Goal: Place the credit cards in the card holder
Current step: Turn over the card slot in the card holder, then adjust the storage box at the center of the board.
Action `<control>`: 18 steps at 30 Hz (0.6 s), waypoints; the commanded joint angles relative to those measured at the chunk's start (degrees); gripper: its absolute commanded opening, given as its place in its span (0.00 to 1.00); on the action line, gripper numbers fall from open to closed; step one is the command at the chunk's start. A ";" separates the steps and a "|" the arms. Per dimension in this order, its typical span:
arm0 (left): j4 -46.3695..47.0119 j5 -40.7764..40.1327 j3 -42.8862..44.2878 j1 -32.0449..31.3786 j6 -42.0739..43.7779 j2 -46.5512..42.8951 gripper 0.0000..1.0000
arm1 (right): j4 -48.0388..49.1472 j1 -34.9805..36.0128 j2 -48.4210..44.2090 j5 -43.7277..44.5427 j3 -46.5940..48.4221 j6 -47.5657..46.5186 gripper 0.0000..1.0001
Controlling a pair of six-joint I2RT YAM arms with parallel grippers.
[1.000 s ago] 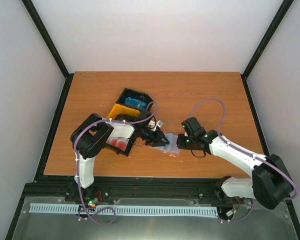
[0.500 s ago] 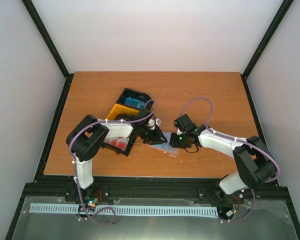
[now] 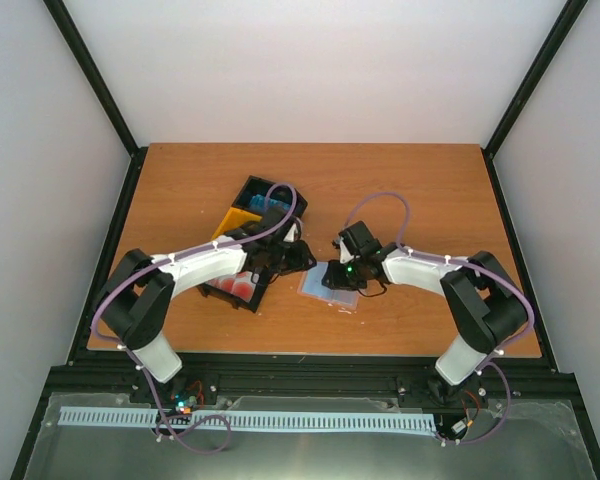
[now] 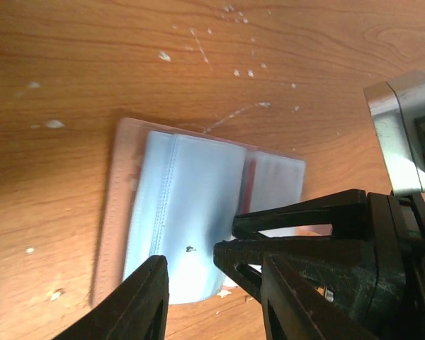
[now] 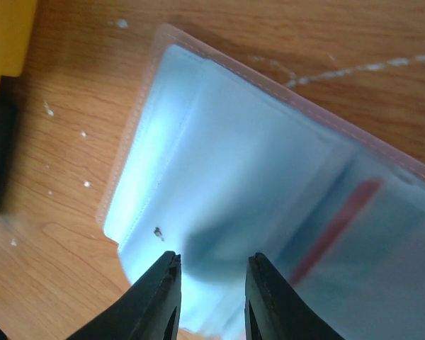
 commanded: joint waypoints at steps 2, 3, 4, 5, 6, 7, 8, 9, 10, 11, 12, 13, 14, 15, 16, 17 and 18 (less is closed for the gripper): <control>-6.73 -7.69 2.33 0.87 1.45 -3.21 0.39 | 2.58 0.43 2.91 -1.78 2.88 0.09 0.27; -7.41 -7.87 2.42 1.20 1.96 -3.41 0.40 | 1.69 0.43 3.57 -0.95 3.37 0.62 0.27; -7.72 -7.65 2.39 1.67 2.53 -3.62 0.40 | 0.74 0.48 4.37 -0.27 3.82 1.22 0.27; -7.85 -6.77 2.35 2.27 3.35 -3.68 0.41 | 0.16 0.48 4.69 0.17 4.22 1.80 0.26; -7.94 -5.44 2.47 2.99 4.17 -3.39 0.41 | -0.21 0.44 4.70 0.50 4.46 2.48 0.26; -8.26 -4.18 2.70 3.71 5.03 -3.05 0.41 | -0.22 0.48 4.21 0.85 4.52 3.19 0.26; -8.33 -2.91 2.82 4.28 6.03 -2.67 0.41 | -0.20 0.47 3.48 1.39 4.51 3.84 0.26; -8.34 -1.50 3.00 4.76 7.26 -2.11 0.41 | -0.25 0.48 2.52 2.22 4.57 4.51 0.26; -8.72 -0.33 3.42 5.16 8.64 -1.42 0.41 | -0.50 0.48 1.62 3.23 4.69 5.03 0.26; -9.47 0.69 4.00 5.42 10.05 -0.47 0.41 | -0.97 0.44 0.90 4.39 5.02 5.52 0.26; -10.19 1.15 4.61 5.38 11.59 0.51 0.40 | -1.74 0.48 0.27 5.29 5.43 5.91 0.27; -10.96 1.29 4.93 5.38 12.92 1.39 0.40 | -2.56 0.46 -0.14 6.07 6.05 6.18 0.27; -11.58 1.03 5.10 5.44 13.91 2.23 0.40 | -3.32 0.47 -0.46 6.58 6.60 6.41 0.27; -12.47 0.55 5.33 5.45 15.06 2.94 0.40 | -4.14 0.48 -0.78 7.09 7.05 6.74 0.27; -12.98 0.25 5.53 5.42 15.74 3.66 0.39 | -5.09 0.48 -1.10 7.66 7.55 7.14 0.27; -13.53 0.08 5.78 5.44 16.17 4.13 0.39 | -5.94 0.44 -1.46 8.19 7.83 7.56 0.27; -13.88 -0.22 6.06 5.44 16.52 4.46 0.39 | -6.65 0.45 -1.92 8.84 7.97 8.02 0.27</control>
